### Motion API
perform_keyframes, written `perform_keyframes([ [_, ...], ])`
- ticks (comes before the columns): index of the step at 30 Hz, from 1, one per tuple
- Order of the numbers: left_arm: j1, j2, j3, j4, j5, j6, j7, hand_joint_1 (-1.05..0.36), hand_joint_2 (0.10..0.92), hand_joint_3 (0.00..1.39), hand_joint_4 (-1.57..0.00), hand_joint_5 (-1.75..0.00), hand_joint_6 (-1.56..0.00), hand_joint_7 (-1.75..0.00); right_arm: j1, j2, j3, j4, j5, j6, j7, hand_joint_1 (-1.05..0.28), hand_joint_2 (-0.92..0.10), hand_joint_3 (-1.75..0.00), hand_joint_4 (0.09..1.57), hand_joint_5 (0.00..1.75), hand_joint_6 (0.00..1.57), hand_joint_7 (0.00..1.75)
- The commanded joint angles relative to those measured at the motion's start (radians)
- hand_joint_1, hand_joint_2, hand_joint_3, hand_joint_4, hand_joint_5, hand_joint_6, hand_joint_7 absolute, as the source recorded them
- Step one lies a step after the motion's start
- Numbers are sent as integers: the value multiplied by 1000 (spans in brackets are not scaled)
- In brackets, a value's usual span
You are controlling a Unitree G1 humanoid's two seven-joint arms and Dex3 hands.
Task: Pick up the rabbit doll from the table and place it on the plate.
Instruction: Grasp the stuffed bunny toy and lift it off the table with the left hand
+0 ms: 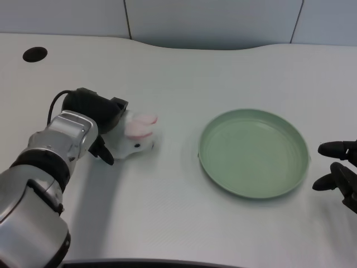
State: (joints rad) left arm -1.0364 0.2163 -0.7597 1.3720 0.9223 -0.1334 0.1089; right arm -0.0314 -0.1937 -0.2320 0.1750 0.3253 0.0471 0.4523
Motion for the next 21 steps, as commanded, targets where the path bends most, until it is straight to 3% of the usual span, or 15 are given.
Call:
perform_keyframes([
  [1,21,0,-8,12,7,2,38,-653,899,4,-427,-235,-491,-104,20,-19,-12,-32,17,20,-1,-288,-921,-584,281,1531,277,1097],
  [4,20,-2,-1,13,-2,-3,48,-510,919,44,-657,-286,-802,-138,30,-21,-13,-43,12,14,-2,-278,-921,-586,286,1531,270,1093],
  [5,20,-2,1,13,-3,-5,58,-477,919,37,-722,-364,-856,-157,31,-20,-13,-43,12,14,-3,-283,-921,-584,288,1531,268,1092],
  [6,22,-2,1,11,-1,-7,88,-440,913,23,-723,-571,-890,-203,33,-20,-12,-46,7,13,-9,-287,-921,-581,294,1531,268,1092],
  [7,24,-2,1,11,1,-9,111,-411,903,12,-634,-946,-782,-504,35,-19,-11,-48,4,14,-13,-290,-921,-578,302,1531,271,1093],
  [9,28,-1,5,11,-2,-15,151,-352,890,4,-547,-1393,-554,-1009,37,-17,-10,-54,6,20,-18,-286,-921,-576,308,1525,271,1091],
  [10,29,-1,6,12,-2,-17,166,-338,889,3,-541,-1470,-522,-1082,38,-16,-8,-56,6,20,-19,-284,-921,-577,309,1524,270,1090],
  [12,30,0,7,13,-1,-21,191,-318,873,1,-558,-1670,-574,-1059,37,-15,-5,-56,6,17,-19,-284,-921,-580,311,1522,269,1089],
  [14,31,4,12,12,-4,-33,223,-313,868,0,-563,-1717,-596,-1038,29,-15,-6,-40,10,11,-11,-284,-921,-583,311,1522,268,1088],
  [15,30,6,19,11,-10,-41,238,-282,875,3,-737,-1734,-672,-1043,22,-15,-7,-30,12,10,-8,-285,-921,-581,312,1519,276,1093],
  [17,25,9,42,11,-28,-50,256,-237,898,7,-836,-1743,-691,-1177,7,-15,-15,-18,43,51,4,-298,-921,-579,297,1513,276,1095],
  [18,22,8,56,11,-39,-49,261,-239,907,6,-837,-1745,-689,-1165,2,-16,-17,-14,53,61,9,-302,-921,-578,276,1522,268,1099],
  [20,14,8,82,9,-63,-56,276,-244,917,9,-822,-1746,-695,-1144,-6,-19,-17,0,63,58,24,-308,-921,-567,237,1554,254,1114],
  [21,8,9,92,6,-70,-65,298,-236,919,19,-819,-1746,-652,-1319,-11,-20,-17,12,61,44,32,-310,-921,-566,220,1561,247,1119],
])
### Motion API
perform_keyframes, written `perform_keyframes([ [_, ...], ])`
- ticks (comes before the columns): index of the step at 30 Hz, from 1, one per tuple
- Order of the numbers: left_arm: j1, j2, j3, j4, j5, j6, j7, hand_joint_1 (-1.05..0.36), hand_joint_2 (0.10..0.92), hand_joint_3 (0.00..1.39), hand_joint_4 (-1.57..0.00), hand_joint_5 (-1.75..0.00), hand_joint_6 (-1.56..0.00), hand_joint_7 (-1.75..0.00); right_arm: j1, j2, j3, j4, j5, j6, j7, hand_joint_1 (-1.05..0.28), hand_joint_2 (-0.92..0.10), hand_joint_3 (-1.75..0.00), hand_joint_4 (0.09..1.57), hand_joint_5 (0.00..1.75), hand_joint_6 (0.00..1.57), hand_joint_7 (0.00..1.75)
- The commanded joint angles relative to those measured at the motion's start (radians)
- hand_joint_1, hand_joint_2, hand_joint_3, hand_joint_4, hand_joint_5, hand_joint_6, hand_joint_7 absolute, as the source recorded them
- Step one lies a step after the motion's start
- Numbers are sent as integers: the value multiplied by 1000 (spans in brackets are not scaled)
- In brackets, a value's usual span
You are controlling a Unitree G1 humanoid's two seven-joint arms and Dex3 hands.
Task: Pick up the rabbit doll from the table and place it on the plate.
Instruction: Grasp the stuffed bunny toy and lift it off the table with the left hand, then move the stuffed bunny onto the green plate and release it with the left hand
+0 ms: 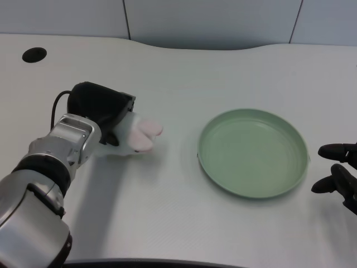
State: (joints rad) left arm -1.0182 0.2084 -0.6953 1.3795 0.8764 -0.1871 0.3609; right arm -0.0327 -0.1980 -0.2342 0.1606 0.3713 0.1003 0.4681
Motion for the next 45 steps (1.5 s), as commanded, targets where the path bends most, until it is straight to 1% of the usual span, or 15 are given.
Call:
perform_keyframes([
  [1,-16,18,35,-4,-29,-18,60,-224,920,35,-824,-1746,-584,-1570,-14,-17,-14,36,12,-19,21,-313,-921,-564,205,1563,244,1126],
  [2,-25,18,48,-7,-41,-32,68,-221,920,46,-822,-1746,-558,-1656,-20,-18,-15,47,10,-29,26,-314,-921,-562,200,1563,243,1128],
  [3,-37,17,61,-11,-54,-47,73,-233,920,43,-821,-1746,-571,-1523,-23,-19,-14,52,3,-34,24,-316,-921,-550,202,1565,245,1132],
  [4,-48,15,73,-14,-64,-59,76,-233,909,22,-813,-1746,-678,-1224,-27,-20,-13,56,-1,-37,22,-317,-921,-537,198,1555,248,1133],
  [6,-65,10,93,-18,-82,-73,69,-215,912,8,-812,-1746,-698,-1293,-30,-20,-11,60,-10,-47,16,-313,-921,-527,197,1544,248,1130],
  [9,-95,-8,127,-26,-118,-86,36,-205,919,12,-803,-1746,-576,-1673,-36,-22,-11,74,-10,-65,30,-300,-921,-539,190,1541,236,1126],
  [12,-122,-34,153,-35,-148,-96,10,-200,903,4,-802,-1746,-572,-1644,-39,-18,-9,78,-11,-66,22,-308,-921,-530,194,1528,248,1133],
  [15,-142,-65,162,-45,-158,-120,4,-173,872,2,-821,-1746,-570,-1716,-50,-15,-13,89,-1,-58,22,-306,-921,-510,198,1523,248,1130],
  [16,-147,-81,160,-47,-158,-125,3,-171,853,5,-810,-1746,-638,-1488,-56,-19,-11,99,-7,-71,28,-309,-921,-510,193,1521,247,1128],
  [19,-156,-118,147,-51,-147,-143,10,-145,873,19,-850,-1746,-615,-1715,-67,-23,-9,120,-11,-87,38,-295,-921,-534,188,1529,243,1126],
  [25,-172,-216,146,-58,-158,-172,-8,-178,876,17,-865,-1746,-631,-1746,-85,-23,-7,164,-9,-125,66,-288,-921,-554,227,1591,256,1139],
  [35,-154,-372,96,-44,-131,-160,-20,-198,916,46,-934,-1746,-683,-1746,-99,-18,3,178,-12,-125,68,-294,-921,-538,201,1617,252,1148],
  [37,-145,-391,82,-38,-121,-154,-14,-217,919,60,-953,-1746,-698,-1746,-96,-18,8,172,-22,-128,60,-290,-921,-542,193,1616,255,1155],
  [43,-121,-414,53,-22,-99,-113,-25,-235,908,65,-965,-1746,-693,-1746,-84,-6,14,153,-20,-121,59,-291,-921,-548,179,1587,239,1154],
  [45,-114,-418,50,-20,-97,-106,-30,-236,910,68,-972,-1746,-703,-1746,-79,-3,19,145,-26,-125,55,-294,-921,-549,184,1575,238,1156],
])
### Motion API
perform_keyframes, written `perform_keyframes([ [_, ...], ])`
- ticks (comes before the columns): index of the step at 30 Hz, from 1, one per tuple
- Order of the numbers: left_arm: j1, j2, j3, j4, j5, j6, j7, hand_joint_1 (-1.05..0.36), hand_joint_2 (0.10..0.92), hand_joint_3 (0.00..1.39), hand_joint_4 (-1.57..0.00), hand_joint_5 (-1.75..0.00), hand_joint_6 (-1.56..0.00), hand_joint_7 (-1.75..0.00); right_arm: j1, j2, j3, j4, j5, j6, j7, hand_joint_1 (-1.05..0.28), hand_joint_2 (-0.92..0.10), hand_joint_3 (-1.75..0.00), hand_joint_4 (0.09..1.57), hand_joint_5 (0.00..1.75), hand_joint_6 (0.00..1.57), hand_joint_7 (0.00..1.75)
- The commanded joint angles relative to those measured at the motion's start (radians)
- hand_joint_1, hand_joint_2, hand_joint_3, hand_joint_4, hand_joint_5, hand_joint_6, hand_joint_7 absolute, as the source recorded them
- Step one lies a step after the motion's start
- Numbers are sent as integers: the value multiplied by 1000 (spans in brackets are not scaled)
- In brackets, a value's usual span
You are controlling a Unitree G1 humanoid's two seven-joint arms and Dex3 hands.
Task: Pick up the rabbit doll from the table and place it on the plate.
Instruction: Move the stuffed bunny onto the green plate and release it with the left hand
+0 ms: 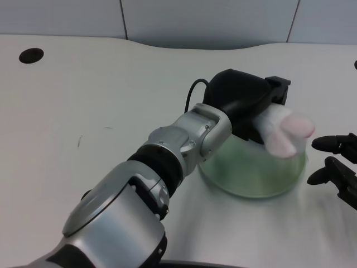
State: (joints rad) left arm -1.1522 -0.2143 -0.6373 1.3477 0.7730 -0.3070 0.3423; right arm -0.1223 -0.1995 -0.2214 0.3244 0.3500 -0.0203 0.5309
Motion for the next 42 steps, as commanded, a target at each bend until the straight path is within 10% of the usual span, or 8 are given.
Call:
perform_keyframes([
  [1,22,3,-10,13,7,17,-12,-235,905,66,-978,-1746,-709,-1746,14,0,8,-24,-8,-4,-11,-295,-921,-546,194,1568,243,1160],
  [15,28,13,-44,19,22,55,-34,-293,868,52,-818,-1741,-723,-1250,17,17,16,-28,10,-4,-3,-296,-921,-547,231,1560,253,1171],
  [21,22,19,-39,22,17,69,-84,-436,815,13,-812,-1685,-759,-972,8,23,25,-21,0,-8,-14,-310,-921,-537,223,1577,257,1184],
  [28,0,31,-31,23,14,103,-205,-629,880,10,-364,-1191,-406,-922,-1,26,24,-12,6,-1,-7,-306,-921,-543,222,1589,244,1196],
  [31,-19,36,-55,24,39,135,-240,-790,904,2,-63,-798,-219,-496,2,27,21,-15,13,1,-4,-306,-921,-544,215,1597,243,1203],
  [36,-32,43,-61,20,43,132,-267,-891,920,42,0,-230,-29,-281,9,20,14,-10,29,-7,25,-294,-921,-552,207,1606,236,1204],
  [42,-18,53,-55,13,38,136,-208,-992,921,128,1,-4,1,-21,6,11,5,-7,30,-4,35,-312,-921,-544,237,1658,241,1209],
])
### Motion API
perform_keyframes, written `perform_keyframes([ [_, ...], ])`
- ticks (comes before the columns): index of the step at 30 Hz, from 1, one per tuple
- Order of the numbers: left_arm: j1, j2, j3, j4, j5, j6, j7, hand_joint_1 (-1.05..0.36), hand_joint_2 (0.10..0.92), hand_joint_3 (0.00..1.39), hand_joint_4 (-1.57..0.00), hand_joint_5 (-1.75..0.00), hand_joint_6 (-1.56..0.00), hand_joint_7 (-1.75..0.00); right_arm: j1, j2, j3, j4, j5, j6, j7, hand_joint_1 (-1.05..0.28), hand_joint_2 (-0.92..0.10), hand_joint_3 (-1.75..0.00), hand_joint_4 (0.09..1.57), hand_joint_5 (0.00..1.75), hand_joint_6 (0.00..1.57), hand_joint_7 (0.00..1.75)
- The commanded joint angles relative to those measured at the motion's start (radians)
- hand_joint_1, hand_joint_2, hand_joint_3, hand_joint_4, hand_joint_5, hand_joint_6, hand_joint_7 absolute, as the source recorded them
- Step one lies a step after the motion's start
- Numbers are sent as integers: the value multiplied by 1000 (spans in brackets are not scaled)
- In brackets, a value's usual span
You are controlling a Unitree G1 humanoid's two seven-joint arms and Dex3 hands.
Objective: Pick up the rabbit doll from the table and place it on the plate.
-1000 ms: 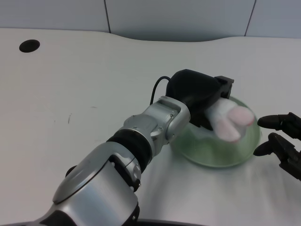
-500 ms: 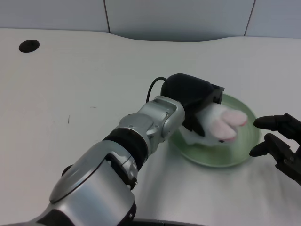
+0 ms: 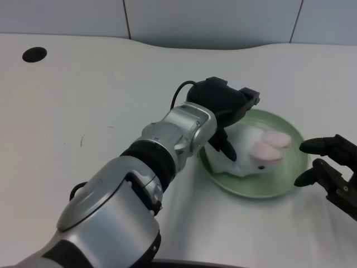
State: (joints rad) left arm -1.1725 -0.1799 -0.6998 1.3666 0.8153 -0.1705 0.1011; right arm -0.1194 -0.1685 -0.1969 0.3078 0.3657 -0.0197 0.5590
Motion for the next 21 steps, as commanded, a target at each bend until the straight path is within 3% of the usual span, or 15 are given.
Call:
perform_keyframes([
  [1,6,23,23,-8,-20,-8,40,-1003,921,141,1,-2,1,-10,1,-22,-22,14,14,-5,8,-317,-921,-537,230,1660,242,1208],
  [4,14,48,91,-20,-88,-49,15,-994,921,166,1,1,1,0,0,-28,-21,5,0,10,-11,-328,-921,-519,208,1659,244,1204],
  [7,21,71,132,-30,-130,-78,-1,-1008,921,192,1,1,1,1,0,-29,-23,3,7,17,-9,-321,-921,-525,196,1651,243,1199],
  [12,55,160,245,-78,-255,-201,-85,-1045,921,270,1,1,1,1,-7,-34,-25,20,5,5,-1,-324,-921,-519,212,1638,236,1193],
  [15,96,218,347,-124,-374,-289,-172,-1027,921,253,-14,-8,-20,-10,-11,-34,-26,18,6,13,-8,-317,-921,-524,208,1664,225,1192],
  [19,166,273,442,-186,-490,-365,-256,-965,921,262,-132,-75,-108,-50,-15,-36,-26,18,3,18,-14,-323,-921,-517,194,1640,222,1190],
  [21,235,312,492,-228,-555,-385,-313,-904,921,243,-197,-113,-171,-72,-19,-35,-28,21,9,22,-10,-311,-921,-523,199,1629,219,1184],
])
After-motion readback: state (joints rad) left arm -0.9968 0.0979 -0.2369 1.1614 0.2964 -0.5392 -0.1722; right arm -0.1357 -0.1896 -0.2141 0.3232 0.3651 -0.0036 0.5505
